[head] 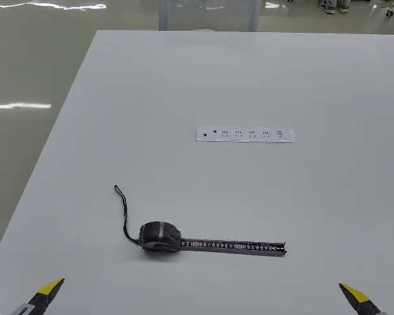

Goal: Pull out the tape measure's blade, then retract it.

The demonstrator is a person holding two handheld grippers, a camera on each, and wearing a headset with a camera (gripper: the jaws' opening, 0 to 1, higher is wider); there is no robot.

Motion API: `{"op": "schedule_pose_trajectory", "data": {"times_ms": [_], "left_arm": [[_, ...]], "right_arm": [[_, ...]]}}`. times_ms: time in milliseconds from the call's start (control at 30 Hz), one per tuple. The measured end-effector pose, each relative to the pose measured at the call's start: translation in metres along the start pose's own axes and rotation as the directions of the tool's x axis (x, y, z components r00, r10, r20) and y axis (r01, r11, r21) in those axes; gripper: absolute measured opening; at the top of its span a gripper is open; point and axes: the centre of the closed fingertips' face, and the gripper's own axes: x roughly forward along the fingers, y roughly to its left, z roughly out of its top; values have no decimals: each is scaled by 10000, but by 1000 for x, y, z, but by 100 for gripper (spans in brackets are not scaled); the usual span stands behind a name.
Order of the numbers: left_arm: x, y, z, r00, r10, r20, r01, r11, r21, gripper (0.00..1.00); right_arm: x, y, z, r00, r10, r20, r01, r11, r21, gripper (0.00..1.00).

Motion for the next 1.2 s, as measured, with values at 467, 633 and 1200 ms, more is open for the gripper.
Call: {"op": "schedule_pose_trajectory", "data": {"times_ms": [467,633,1200], "left_arm": [[5,-11,3,9998,-212,-60,213,9997,93,86],[8,-14,7,9998,-200,56,199,9997,137,86],[18,-17,16,9996,-135,234,132,9998,133,85]], "right_arm": [[0,0,4,9998,-75,188,75,10000,11,75],[1,-2,3,9997,-23,223,24,10000,-11,75],[5,-2,1,9996,158,223,-154,9997,-177,75]]}}
